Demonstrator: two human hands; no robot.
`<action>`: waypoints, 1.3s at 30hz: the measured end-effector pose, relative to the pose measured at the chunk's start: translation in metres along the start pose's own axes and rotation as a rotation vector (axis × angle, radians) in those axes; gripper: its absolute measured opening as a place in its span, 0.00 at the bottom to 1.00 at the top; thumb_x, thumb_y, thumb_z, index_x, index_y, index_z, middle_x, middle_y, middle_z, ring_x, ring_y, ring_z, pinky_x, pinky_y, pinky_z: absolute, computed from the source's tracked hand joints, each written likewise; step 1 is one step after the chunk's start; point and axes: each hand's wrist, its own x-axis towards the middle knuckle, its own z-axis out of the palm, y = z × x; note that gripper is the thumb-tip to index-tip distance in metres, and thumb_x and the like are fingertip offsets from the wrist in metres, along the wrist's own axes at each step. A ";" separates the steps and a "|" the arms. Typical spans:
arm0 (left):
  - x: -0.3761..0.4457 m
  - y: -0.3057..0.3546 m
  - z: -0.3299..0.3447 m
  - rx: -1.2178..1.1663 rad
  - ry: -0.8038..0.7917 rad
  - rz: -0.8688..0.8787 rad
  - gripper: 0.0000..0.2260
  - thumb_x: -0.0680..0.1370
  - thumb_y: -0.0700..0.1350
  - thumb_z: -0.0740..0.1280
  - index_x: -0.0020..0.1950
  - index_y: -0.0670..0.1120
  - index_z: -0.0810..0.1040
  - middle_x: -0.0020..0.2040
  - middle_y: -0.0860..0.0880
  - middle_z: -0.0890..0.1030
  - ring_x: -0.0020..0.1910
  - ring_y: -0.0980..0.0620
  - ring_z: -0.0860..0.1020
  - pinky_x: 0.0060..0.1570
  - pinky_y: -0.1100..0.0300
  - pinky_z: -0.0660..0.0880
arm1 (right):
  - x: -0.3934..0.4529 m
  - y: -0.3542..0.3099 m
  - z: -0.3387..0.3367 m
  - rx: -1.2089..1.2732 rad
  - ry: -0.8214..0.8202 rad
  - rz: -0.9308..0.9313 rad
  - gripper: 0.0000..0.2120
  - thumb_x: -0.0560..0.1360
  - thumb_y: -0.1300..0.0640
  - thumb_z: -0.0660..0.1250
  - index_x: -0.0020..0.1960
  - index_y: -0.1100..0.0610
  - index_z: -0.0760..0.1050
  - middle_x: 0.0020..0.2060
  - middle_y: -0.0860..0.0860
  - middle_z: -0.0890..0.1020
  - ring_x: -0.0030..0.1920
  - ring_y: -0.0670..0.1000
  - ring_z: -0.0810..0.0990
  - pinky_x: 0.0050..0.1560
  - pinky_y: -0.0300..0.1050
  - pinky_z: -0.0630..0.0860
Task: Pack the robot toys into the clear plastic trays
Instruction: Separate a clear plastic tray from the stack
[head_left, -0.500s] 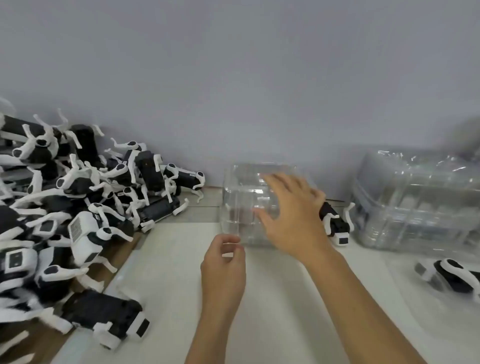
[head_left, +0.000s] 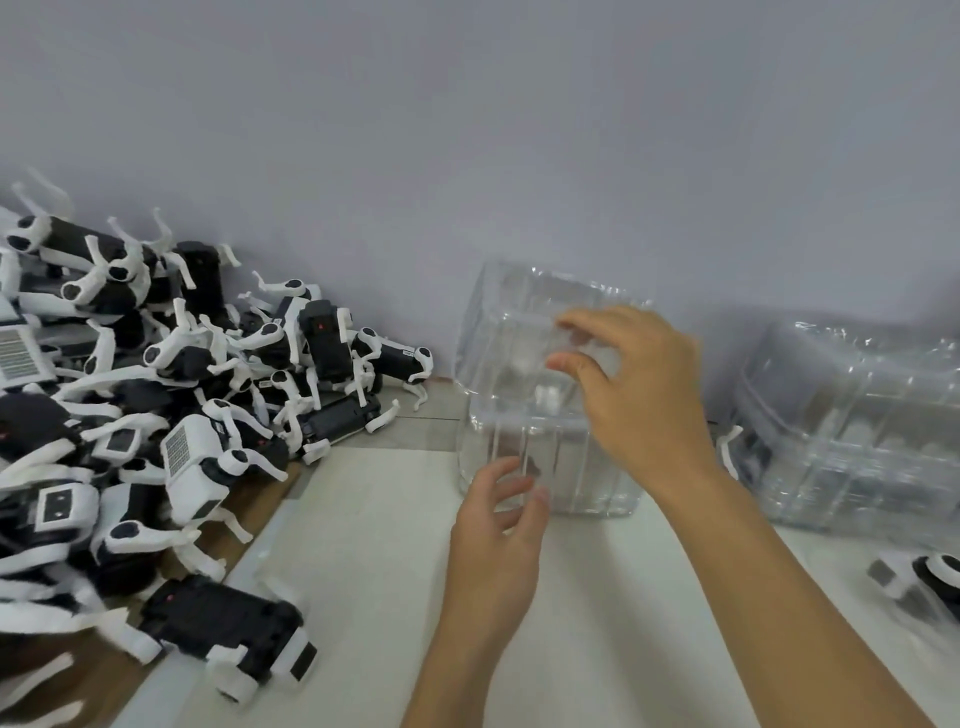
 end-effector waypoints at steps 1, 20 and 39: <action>0.000 0.003 0.000 -0.039 0.005 0.025 0.12 0.80 0.47 0.68 0.63 0.57 0.75 0.56 0.56 0.82 0.53 0.56 0.82 0.46 0.60 0.79 | -0.001 -0.007 -0.006 0.033 0.028 -0.018 0.10 0.73 0.52 0.74 0.55 0.49 0.83 0.46 0.42 0.82 0.53 0.51 0.79 0.61 0.61 0.70; -0.006 0.034 0.003 -0.343 -0.006 0.296 0.11 0.65 0.53 0.77 0.43 0.48 0.87 0.42 0.42 0.86 0.41 0.46 0.85 0.45 0.60 0.79 | -0.083 -0.022 -0.042 0.453 0.142 0.228 0.14 0.69 0.48 0.74 0.54 0.39 0.79 0.49 0.32 0.82 0.52 0.38 0.81 0.51 0.31 0.75; -0.004 0.036 -0.011 -0.581 0.035 0.223 0.02 0.64 0.43 0.72 0.35 0.47 0.85 0.38 0.44 0.85 0.37 0.51 0.84 0.42 0.63 0.80 | -0.075 -0.015 -0.048 0.718 0.211 0.298 0.11 0.66 0.54 0.73 0.48 0.46 0.84 0.42 0.42 0.87 0.46 0.40 0.85 0.48 0.28 0.76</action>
